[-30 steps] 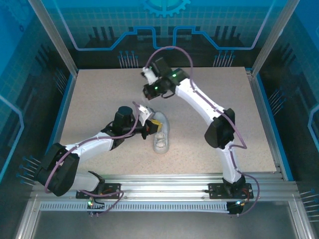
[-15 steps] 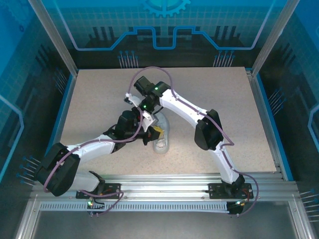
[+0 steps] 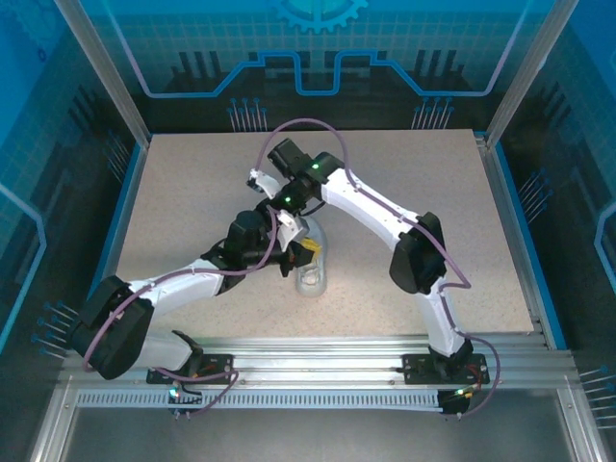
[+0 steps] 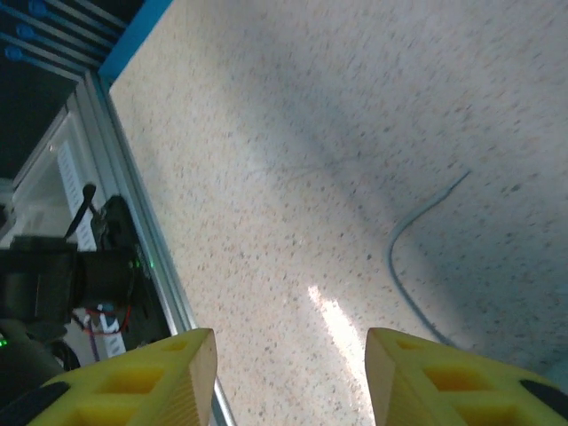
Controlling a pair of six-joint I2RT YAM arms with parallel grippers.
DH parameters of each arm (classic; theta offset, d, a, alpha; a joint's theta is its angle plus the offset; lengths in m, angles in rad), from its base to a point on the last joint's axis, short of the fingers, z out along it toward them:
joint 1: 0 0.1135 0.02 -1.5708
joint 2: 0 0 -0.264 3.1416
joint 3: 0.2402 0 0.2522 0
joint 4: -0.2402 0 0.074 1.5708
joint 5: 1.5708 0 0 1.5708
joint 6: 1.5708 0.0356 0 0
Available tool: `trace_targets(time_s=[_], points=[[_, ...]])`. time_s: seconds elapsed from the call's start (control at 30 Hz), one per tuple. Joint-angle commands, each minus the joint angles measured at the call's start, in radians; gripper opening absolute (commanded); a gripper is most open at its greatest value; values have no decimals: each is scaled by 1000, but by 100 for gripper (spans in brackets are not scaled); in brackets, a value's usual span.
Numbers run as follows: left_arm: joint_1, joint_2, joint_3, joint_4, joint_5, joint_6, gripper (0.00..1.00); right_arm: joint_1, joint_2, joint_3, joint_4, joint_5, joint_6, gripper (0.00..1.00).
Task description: Tie the shoes
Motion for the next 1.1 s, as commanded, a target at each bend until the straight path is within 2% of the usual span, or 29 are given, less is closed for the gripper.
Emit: trace_targets(time_s=[0.0, 0.17, 0.27, 0.33, 0.43, 0.6, 0.73, 0.87, 1.07], points=[[55, 29, -21, -74, -38, -101, 0, -95, -238, -114, 19, 64, 102, 46], [98, 60, -1, -71, 26, -148, 0, -166, -559, -560, 362, 158, 304, 45], [117, 80, 17, -93, 49, -161, 0, -161, -723, -766, 479, 285, 331, 45], [131, 92, 37, -129, 72, -159, 0, -153, -777, -835, 489, 314, 342, 47], [150, 93, 41, -148, 94, -155, 0, -146, -779, -849, 450, 303, 357, 47], [156, 66, 34, -172, 118, -112, 0, -139, -682, -710, 399, 287, 342, 50], [157, 35, 7, -141, 154, -59, 0, -172, -464, -416, 216, 315, 297, 51], [155, 17, 1, -149, 184, -1, 0, -227, -212, -108, 74, 219, 284, 52], [142, -9, -11, -157, 180, 39, 0, -238, 58, 259, -100, 172, 233, 55]])
